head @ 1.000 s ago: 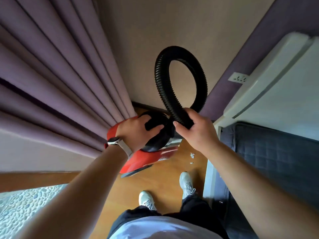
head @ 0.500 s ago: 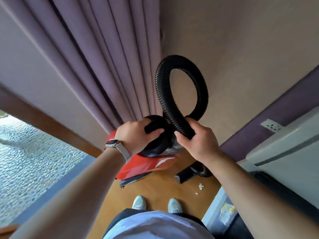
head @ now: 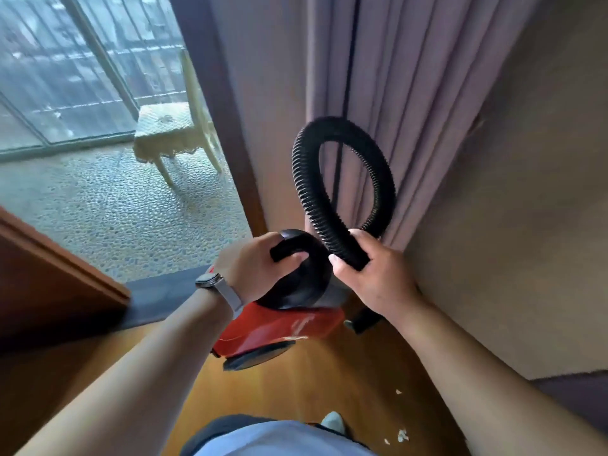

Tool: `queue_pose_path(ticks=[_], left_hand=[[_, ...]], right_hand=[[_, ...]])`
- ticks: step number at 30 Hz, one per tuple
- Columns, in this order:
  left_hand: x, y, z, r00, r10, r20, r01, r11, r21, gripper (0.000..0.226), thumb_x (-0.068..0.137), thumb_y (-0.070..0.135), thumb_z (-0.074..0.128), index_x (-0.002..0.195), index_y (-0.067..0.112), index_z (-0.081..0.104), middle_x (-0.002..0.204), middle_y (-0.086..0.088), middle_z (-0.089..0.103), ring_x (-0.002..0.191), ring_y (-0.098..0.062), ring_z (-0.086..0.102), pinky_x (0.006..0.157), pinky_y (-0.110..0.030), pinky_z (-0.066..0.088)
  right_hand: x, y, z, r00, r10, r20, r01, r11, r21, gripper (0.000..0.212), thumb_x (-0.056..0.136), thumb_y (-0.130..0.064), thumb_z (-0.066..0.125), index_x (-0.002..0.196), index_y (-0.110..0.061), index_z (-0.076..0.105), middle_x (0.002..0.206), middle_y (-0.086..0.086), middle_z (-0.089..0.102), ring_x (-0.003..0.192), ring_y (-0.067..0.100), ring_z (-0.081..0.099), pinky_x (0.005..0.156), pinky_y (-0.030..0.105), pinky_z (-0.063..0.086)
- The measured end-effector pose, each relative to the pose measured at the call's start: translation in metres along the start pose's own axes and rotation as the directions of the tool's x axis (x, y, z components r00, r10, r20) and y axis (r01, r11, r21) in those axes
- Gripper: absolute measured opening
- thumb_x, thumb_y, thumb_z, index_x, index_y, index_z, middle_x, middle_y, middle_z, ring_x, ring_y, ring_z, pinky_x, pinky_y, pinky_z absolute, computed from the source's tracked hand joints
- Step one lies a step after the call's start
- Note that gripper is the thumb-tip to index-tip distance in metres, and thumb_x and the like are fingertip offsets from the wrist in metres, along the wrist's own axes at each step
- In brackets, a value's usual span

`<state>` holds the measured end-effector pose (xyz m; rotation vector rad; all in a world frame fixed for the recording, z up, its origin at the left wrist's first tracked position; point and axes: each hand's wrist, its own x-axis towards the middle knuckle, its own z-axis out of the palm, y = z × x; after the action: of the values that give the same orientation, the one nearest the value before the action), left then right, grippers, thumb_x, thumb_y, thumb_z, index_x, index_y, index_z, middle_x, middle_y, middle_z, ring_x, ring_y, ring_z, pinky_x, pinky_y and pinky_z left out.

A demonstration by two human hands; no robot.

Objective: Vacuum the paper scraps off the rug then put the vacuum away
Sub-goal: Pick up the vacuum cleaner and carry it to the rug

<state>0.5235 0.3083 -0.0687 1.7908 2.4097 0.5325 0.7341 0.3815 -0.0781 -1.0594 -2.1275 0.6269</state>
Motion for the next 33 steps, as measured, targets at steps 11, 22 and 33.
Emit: queue_pose_path(ticks=[11,22,33], left_hand=[[-0.101,-0.138,-0.086,0.941,-0.314,-0.124,0.316,0.949,-0.006,0.047,0.082,0.072,0.048,0.099,0.033,0.067,0.083,0.008,0.070,0.078,-0.017,0.065,0.055,-0.027,0.040],[-0.236,-0.309,-0.161,0.802,-0.549,-0.236,0.556,0.830,-0.039,0.064,0.070,0.083,0.036,0.097,0.034,0.068,0.085,0.008,0.072,0.085,-0.021,0.067,0.071,-0.032,0.054],[-0.359,-0.418,-0.211,0.594,-0.727,-0.344,0.766,0.642,-0.036,0.063,0.072,0.083,0.039,0.099,0.033,0.067,0.089,0.007,0.073,0.090,-0.022,0.067,0.071,-0.028,0.048]], right_hand=[[0.015,-0.144,0.110,0.941,-0.275,0.196,0.259,0.961,0.101,0.035,0.080,-0.046,0.070,0.108,-0.025,0.068,0.078,-0.007,0.070,0.077,0.012,0.062,0.056,0.008,0.039],[-0.031,-0.313,0.271,0.834,-0.373,0.405,0.315,0.927,0.205,0.042,0.076,-0.059,0.055,0.108,-0.032,0.062,0.080,-0.010,0.069,0.076,0.019,0.065,0.068,0.036,0.055],[-0.072,-0.447,0.373,0.633,-0.526,0.568,0.396,0.850,0.347,0.022,0.081,-0.045,0.066,0.099,-0.031,0.064,0.075,-0.009,0.068,0.068,0.008,0.062,0.064,0.034,0.053]])
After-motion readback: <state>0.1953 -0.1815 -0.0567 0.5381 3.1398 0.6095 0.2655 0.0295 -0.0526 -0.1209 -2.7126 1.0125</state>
